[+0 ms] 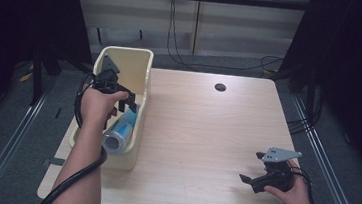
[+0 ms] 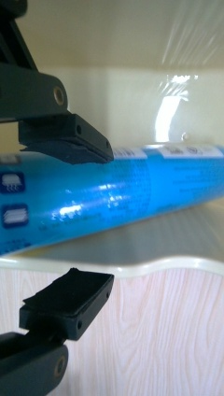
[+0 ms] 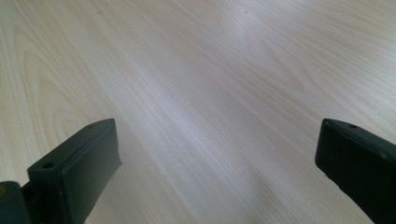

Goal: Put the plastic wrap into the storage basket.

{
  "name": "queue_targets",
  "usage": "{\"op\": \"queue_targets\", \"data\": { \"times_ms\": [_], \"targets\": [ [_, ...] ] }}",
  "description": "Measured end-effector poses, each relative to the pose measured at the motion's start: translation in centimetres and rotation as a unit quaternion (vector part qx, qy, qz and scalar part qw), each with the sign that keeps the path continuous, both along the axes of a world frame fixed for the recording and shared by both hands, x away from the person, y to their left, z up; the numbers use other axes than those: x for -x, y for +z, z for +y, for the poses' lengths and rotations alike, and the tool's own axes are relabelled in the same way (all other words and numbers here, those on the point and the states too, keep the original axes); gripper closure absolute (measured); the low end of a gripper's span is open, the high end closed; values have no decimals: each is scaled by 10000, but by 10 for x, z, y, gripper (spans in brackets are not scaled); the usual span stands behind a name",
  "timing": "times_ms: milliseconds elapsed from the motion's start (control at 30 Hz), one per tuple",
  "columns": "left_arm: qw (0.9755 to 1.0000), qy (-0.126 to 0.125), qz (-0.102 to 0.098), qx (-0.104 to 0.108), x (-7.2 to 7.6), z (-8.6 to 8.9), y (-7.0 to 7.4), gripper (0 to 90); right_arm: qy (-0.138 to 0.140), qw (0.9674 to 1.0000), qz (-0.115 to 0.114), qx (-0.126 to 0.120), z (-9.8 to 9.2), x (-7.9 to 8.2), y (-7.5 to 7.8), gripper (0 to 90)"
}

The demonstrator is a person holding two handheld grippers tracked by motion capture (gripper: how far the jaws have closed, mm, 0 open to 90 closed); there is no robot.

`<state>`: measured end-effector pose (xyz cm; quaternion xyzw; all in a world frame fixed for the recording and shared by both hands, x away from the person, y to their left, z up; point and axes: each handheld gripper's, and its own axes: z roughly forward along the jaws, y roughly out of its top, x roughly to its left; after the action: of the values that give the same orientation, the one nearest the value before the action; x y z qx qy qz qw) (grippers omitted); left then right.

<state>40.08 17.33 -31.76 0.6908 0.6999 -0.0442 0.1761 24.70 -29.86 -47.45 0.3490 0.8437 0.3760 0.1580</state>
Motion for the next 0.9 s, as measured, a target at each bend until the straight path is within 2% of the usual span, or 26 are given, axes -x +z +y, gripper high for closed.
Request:
{"op": "queue_targets", "data": {
  "times_ms": [33,167,200,267,333,367,500,533,567,667,733,900],
  "targets": [
    [10000,-8,-46,-39,0,-1,-1,346,7,10000,-2,-6,0,0,0,0],
    [9999,-75,-135,39,0,-4,1,315,-7,10000,21,0,0,0,0,0],
    [9997,-160,-156,45,0,-5,2,306,1,10000,24,-1,0,0,-1,0],
    [9992,-201,-332,72,-1,-10,6,297,-11,10000,-8,7,0,0,0,0],
    [9992,-183,-357,92,0,-12,7,283,-10,10000,-19,9,-1,-1,0,0],
    [9983,-331,-473,82,0,-15,9,275,-14,10000,-7,-16,-1,0,1,0],
    [9971,-455,-605,69,1,-19,11,243,-6,10000,-16,-14,-1,0,1,0],
    [9965,-479,-664,159,2,-22,13,236,-9,10000,-29,-36,-1,0,1,0],
    [9957,-523,-759,124,3,-24,14,230,-42,10000,-38,-50,-1,0,3,0],
    [9954,-560,-769,138,4,-28,15,208,-46,9999,-86,-65,-1,-1,4,0],
    [9938,-724,-819,181,5,-33,15,198,-31,9999,-89,-66,-1,-2,4,0],
    [9926,-796,-885,221,5,-38,16,184,-46,9999,-87,-58,-2,-1,4,0]
  ]
}}
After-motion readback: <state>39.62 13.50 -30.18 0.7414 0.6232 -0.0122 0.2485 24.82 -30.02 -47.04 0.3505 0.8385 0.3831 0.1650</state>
